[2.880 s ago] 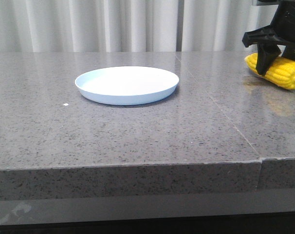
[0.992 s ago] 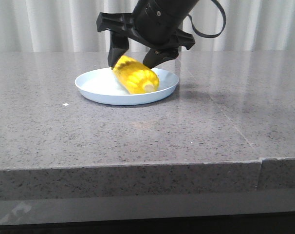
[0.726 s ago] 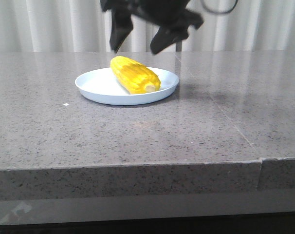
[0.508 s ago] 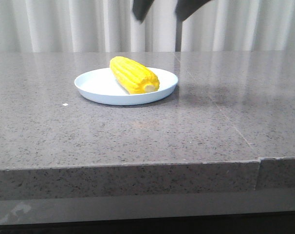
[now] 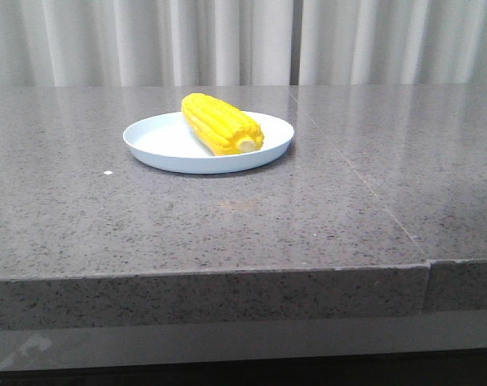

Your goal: Place corn on plate with both arms

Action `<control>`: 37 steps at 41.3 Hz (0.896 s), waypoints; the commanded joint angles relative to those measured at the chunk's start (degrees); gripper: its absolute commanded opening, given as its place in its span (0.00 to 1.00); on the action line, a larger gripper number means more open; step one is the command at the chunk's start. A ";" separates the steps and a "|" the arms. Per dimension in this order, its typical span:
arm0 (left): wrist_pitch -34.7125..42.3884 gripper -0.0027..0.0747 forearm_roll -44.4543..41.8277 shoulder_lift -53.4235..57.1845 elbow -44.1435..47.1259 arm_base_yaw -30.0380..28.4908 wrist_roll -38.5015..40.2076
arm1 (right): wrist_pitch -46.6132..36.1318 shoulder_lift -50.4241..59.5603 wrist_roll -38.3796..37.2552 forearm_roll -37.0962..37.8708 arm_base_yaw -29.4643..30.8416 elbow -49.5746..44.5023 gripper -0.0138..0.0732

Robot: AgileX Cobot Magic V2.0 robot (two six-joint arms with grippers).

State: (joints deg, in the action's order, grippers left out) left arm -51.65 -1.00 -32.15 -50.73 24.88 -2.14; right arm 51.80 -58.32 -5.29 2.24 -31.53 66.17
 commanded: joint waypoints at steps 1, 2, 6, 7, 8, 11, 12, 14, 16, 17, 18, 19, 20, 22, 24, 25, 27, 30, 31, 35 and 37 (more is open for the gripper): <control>4.19 0.63 0.35 -0.37 -1.38 0.40 0.52 | -2.62 6.43 0.54 0.57 0.11 -2.51 0.86; 4.19 0.63 0.35 -0.37 -1.38 0.40 0.52 | -2.55 7.92 0.54 0.49 0.11 -3.59 0.86; 4.19 0.63 0.35 -0.37 -1.38 0.40 0.52 | -2.11 12.97 0.54 -0.12 0.11 -6.79 0.86; 4.19 0.63 0.35 -0.37 -1.38 0.40 0.52 | -1.94 13.71 0.54 -0.21 0.11 -7.41 0.86; 4.19 0.63 0.35 -0.37 -1.38 0.40 0.52 | -1.81 15.17 0.54 -0.26 0.11 -7.99 0.86; 4.19 0.63 0.35 -0.37 -1.38 0.40 0.52 | -1.22 19.02 0.54 -0.31 0.11 -9.96 0.86; 4.19 0.63 0.35 -0.37 -1.38 0.40 0.52 | -1.17 20.05 0.54 -0.31 0.11 -10.62 0.86; 4.19 0.63 0.35 -0.37 -1.38 0.40 0.52 | -1.17 22.32 0.54 -0.31 0.11 -11.59 0.86; 4.19 0.63 0.35 -0.37 -1.38 0.40 0.52 | -1.17 24.31 0.54 -0.31 0.11 -12.50 0.86; 4.19 0.63 0.35 -0.37 -1.38 0.40 0.52 | -1.17 25.05 0.54 -0.31 0.11 -12.85 0.86; 4.19 0.63 0.35 -0.37 -1.38 0.40 0.52 | -1.10 25.94 0.54 -0.31 0.11 -13.10 0.86; 4.19 0.63 0.35 -0.37 -1.38 0.40 0.52 | -1.10 26.60 0.54 -0.31 0.11 -13.24 0.86; 4.19 0.63 0.35 -0.37 -1.38 0.40 0.52 | -1.10 27.12 0.54 -0.31 0.11 -13.41 0.86; 4.19 0.63 0.35 -0.37 -1.38 0.40 0.52 | -0.91 28.13 0.54 -0.31 0.11 -13.41 0.86; 4.19 0.63 0.35 -0.37 -1.38 0.40 0.52 | -0.97 28.93 0.54 -0.31 0.11 -13.41 0.86; 4.19 0.63 0.35 -0.37 -1.38 0.40 0.52 | -0.97 29.07 0.54 -0.31 0.11 -13.41 0.86; 4.19 0.63 0.35 -0.37 -1.38 0.40 0.52 | -0.97 29.23 0.54 -0.31 0.11 -13.41 0.86; 4.19 0.63 0.35 -0.37 -1.38 0.40 0.52 | -0.91 29.24 0.54 -0.31 0.11 -13.41 0.84; 4.19 0.62 0.35 -0.37 -1.38 0.40 0.52 | -0.91 29.24 0.54 -0.31 0.11 -13.41 0.83; 4.19 0.50 0.35 -0.37 -1.38 0.40 0.52 | -0.91 29.24 0.59 -0.31 0.11 -13.41 0.63; 4.09 0.40 0.35 -0.37 -1.38 0.40 0.52 | -0.97 29.24 0.59 -0.31 0.11 -13.41 0.50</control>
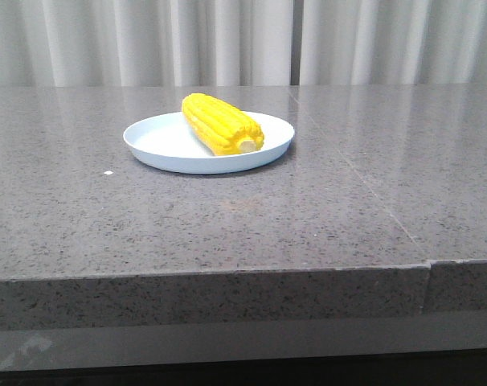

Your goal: Place corn on plate with both arms

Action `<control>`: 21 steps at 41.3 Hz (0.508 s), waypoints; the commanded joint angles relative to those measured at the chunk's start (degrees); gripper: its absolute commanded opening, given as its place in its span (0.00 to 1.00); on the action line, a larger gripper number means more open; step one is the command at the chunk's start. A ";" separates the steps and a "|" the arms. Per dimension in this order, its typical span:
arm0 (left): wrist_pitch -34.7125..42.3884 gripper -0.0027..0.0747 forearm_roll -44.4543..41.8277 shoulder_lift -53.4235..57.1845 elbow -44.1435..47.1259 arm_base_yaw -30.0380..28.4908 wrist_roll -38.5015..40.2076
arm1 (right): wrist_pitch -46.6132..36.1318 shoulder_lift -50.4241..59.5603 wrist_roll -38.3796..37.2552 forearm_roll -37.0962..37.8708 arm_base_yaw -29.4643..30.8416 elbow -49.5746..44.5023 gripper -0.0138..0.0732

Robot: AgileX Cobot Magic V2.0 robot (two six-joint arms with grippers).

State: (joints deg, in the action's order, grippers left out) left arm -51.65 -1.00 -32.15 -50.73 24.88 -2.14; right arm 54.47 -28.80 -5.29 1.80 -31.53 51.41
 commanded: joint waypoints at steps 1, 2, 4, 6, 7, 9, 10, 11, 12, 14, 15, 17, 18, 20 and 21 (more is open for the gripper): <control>4.09 0.36 0.35 -0.37 -1.38 0.40 0.52 | -3.65 -0.29 0.59 0.13 0.11 1.35 0.44; 4.09 0.30 0.35 -0.37 -1.38 0.40 0.52 | -3.65 -0.29 0.59 0.13 0.11 1.35 0.39; 4.09 0.22 0.35 -0.37 -1.38 0.40 0.52 | -3.65 -0.29 0.59 0.13 0.11 1.35 0.28; 4.09 0.14 0.35 -0.37 -1.38 0.40 0.52 | -3.65 -0.29 0.59 0.13 0.11 1.35 0.16; 4.09 0.10 0.35 -0.37 -1.38 0.40 0.52 | -3.65 -0.29 0.59 0.13 0.11 1.35 0.13; 4.09 0.03 0.35 -0.37 -1.38 0.40 0.52 | -3.75 -0.29 0.59 0.18 0.11 1.35 0.08; 4.09 0.01 0.35 -0.37 -1.38 0.40 0.52 | -3.75 -0.29 0.59 0.25 0.11 1.35 0.09; 4.09 0.01 0.35 -0.37 -1.38 0.40 0.52 | -3.75 -0.29 0.59 0.42 0.11 1.35 0.08; 4.09 0.01 0.35 -0.37 -1.38 0.40 0.52 | -3.75 -0.29 0.59 0.61 0.11 1.35 0.08; 4.09 0.01 0.35 -0.37 -1.38 0.40 0.52 | -3.56 -0.29 0.59 0.69 0.11 1.35 0.08; 4.09 0.01 0.35 -0.37 -1.38 0.40 0.52 | -3.49 -0.29 0.59 0.69 0.11 1.35 0.08; 4.09 0.01 0.35 -0.37 -1.38 0.40 0.52 | -3.49 -0.29 0.59 0.69 0.11 1.35 0.08; 4.09 0.01 0.35 -0.37 -1.38 0.40 0.52 | -3.49 -0.29 0.59 0.69 0.11 1.35 0.08; 4.09 0.01 0.35 -0.37 -1.38 0.40 0.52 | -3.49 -0.29 0.59 0.69 0.11 1.35 0.08; 4.09 0.01 0.35 -0.37 -1.38 0.40 0.52 | -3.49 -0.29 0.59 0.69 0.11 1.35 0.08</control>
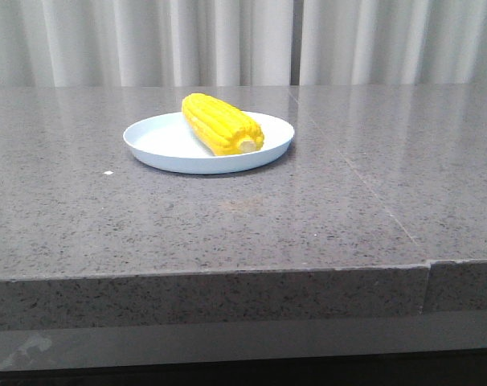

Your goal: Place corn on plate with both arms

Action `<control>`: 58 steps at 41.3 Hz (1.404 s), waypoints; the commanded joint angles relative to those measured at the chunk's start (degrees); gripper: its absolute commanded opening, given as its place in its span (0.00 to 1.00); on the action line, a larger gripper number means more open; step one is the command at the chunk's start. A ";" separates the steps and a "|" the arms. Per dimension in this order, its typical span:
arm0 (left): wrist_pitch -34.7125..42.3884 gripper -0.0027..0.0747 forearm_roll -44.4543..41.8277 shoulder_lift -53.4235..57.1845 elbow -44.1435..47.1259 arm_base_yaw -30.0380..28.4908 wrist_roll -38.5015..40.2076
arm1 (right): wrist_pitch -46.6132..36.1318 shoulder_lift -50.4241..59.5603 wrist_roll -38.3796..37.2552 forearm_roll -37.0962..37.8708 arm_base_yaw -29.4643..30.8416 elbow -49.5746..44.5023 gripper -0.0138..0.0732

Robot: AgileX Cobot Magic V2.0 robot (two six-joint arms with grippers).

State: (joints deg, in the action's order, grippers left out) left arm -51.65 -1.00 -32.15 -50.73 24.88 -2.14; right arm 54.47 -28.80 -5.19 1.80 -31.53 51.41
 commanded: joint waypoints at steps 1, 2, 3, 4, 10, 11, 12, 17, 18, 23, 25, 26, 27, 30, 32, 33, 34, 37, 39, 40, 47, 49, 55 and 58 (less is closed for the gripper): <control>4.09 0.01 0.35 -0.37 -1.38 0.40 0.52 | -3.49 -0.29 0.50 0.69 0.11 1.35 0.08; 4.09 0.01 0.35 -0.37 -1.38 0.40 0.52 | -3.49 -0.29 0.50 0.69 0.11 1.35 0.08; 4.09 0.01 0.35 -0.37 -1.38 0.40 0.52 | -3.49 -0.29 0.50 0.69 0.11 1.35 0.08; 4.09 0.01 0.35 -0.37 -1.38 0.40 0.52 | -3.49 -0.29 0.50 0.69 0.11 1.35 0.08; 4.20 0.01 0.35 -0.37 -1.38 0.40 0.52 | -3.49 -0.29 0.50 0.69 0.11 1.35 0.08; 4.54 0.01 0.35 -0.06 -0.92 0.40 0.52 | -3.49 -0.29 0.50 0.69 0.11 1.35 0.08; 5.00 0.01 0.35 0.37 -0.66 0.40 0.52 | -3.49 -0.29 0.50 0.69 0.11 1.35 0.08; 9.23 0.01 -1.09 3.59 3.07 -2.70 0.52 | -3.55 -0.29 0.50 0.69 0.11 1.35 0.08; 10.57 0.01 -2.19 4.74 4.46 -3.93 0.52 | -3.55 -0.29 0.50 0.69 0.11 1.35 0.08; 21.74 0.01 -2.56 10.59 13.67 -9.56 0.52 | -3.55 -0.29 0.50 0.69 0.11 1.35 0.08; 27.60 0.01 -2.42 13.35 18.31 -11.76 0.52 | -3.55 -0.29 0.50 0.69 0.11 1.35 0.08; 30.95 0.01 -2.19 14.91 21.01 -12.69 0.52 | -3.55 -0.29 0.50 0.69 0.11 1.35 0.08; 33.82 0.01 -2.05 16.06 23.00 -13.89 0.52 | -3.55 -0.29 0.50 0.69 0.11 1.35 0.08; 39.38 0.01 -1.16 20.32 29.77 -16.93 0.52 | -3.55 -0.29 0.50 0.69 0.11 1.35 0.08; 42.06 0.01 -1.17 22.87 33.51 -18.61 0.52 | -3.55 -0.29 0.50 0.69 0.11 1.35 0.08; 43.32 0.01 -1.15 24.23 35.46 -19.29 0.52 | -3.55 -0.29 0.50 0.69 0.11 1.35 0.08; 44.51 0.01 -1.05 25.18 36.79 -20.12 0.52 | -3.55 -0.29 0.50 0.69 0.11 1.35 0.08; 46.39 0.01 -0.51 28.02 40.74 -21.98 0.52 | -3.55 -0.29 0.50 0.69 0.11 1.35 0.08; 47.38 0.01 -0.18 29.83 43.32 -23.20 0.52 | -3.55 -0.29 0.50 0.69 0.11 1.35 0.08; 47.86 0.01 0.09 30.56 44.49 -23.54 0.52 | -3.55 -0.29 0.50 0.69 0.11 1.35 0.08; 52.41 0.01 1.00 33.60 50.15 -24.48 0.52 | -3.55 -0.29 0.50 0.69 0.11 1.35 0.08; 54.79 0.01 1.00 33.49 51.35 -24.48 0.52 | -3.50 -0.29 0.50 0.69 0.11 1.35 0.08; 53.93 0.01 1.00 33.49 51.24 -24.48 0.52 | -3.50 -0.29 0.50 0.69 0.11 1.35 0.08; 53.93 0.01 1.00 33.49 51.24 -24.48 0.52 | -3.50 -0.29 0.50 0.69 0.11 1.35 0.08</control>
